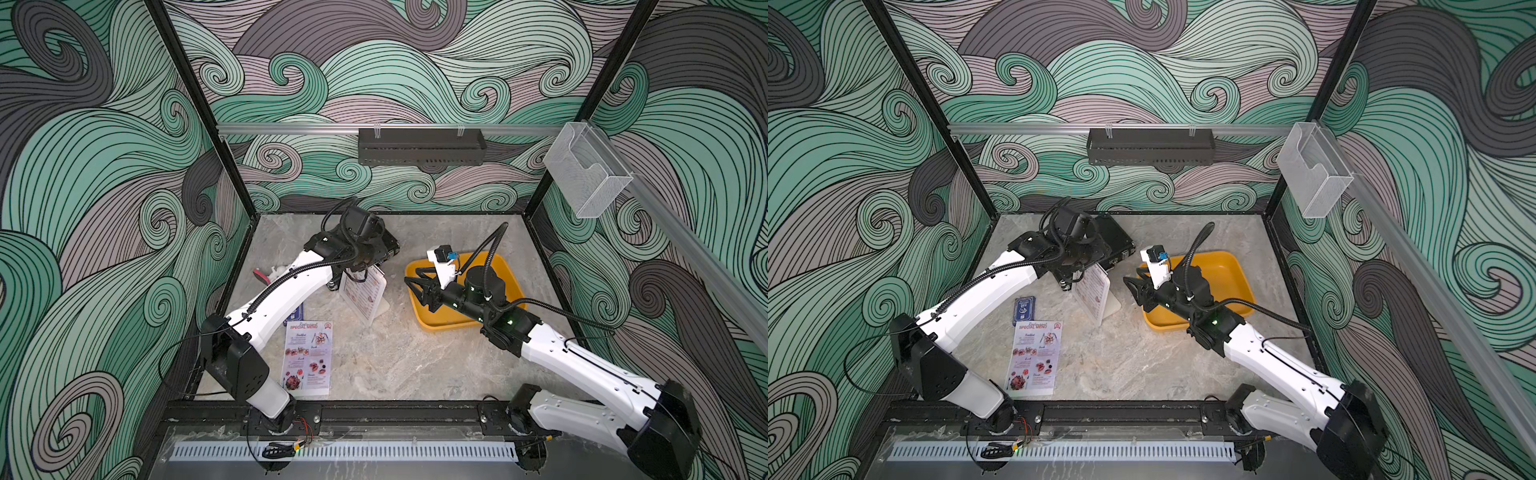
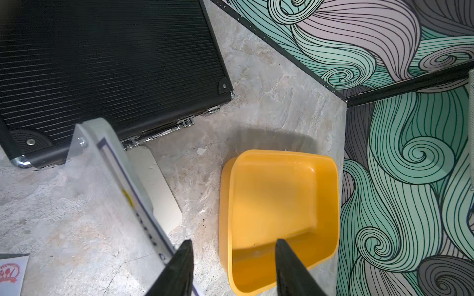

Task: Replace the menus in the menu holders
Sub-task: Insert the menu into the menu holder, then adjust the menu holder at the center of the board.

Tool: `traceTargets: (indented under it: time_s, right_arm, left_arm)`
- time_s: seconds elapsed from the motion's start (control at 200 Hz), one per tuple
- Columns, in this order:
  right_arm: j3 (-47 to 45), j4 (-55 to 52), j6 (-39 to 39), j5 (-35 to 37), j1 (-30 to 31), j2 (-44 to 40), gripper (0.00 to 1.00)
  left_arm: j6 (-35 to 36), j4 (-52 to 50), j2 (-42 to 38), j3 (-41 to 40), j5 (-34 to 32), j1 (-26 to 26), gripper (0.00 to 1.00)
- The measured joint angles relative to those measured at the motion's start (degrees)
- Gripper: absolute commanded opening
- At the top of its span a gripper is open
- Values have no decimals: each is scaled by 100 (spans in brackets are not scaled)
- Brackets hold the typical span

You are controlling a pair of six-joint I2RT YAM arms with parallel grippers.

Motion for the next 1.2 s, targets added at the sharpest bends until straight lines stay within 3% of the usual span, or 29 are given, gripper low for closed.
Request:
traceTargets:
  time_s: [0.36,0.71,0.836,0.956,1.201]
  right_arm:
    - [4,-153,37,-345,243,433,59]
    - [350,428,455,-339,557,1823,61]
    - [562,761,564,-212,557,2251,55]
    - [686,1056,603,-131,557,2586,47]
    - [750,1296,437,-256,514,2898,15]
  left_arm:
    - [9,-120,2,-26,-63,-44,51]
    - [302,59,-13,-271,20,-122,49]
    - [455,92,-223,-391,-195,-122,50]
    - [509,245,-892,-710,-935,-122,53]
    - [505,328,-2426,-1528,-2549,24,55]
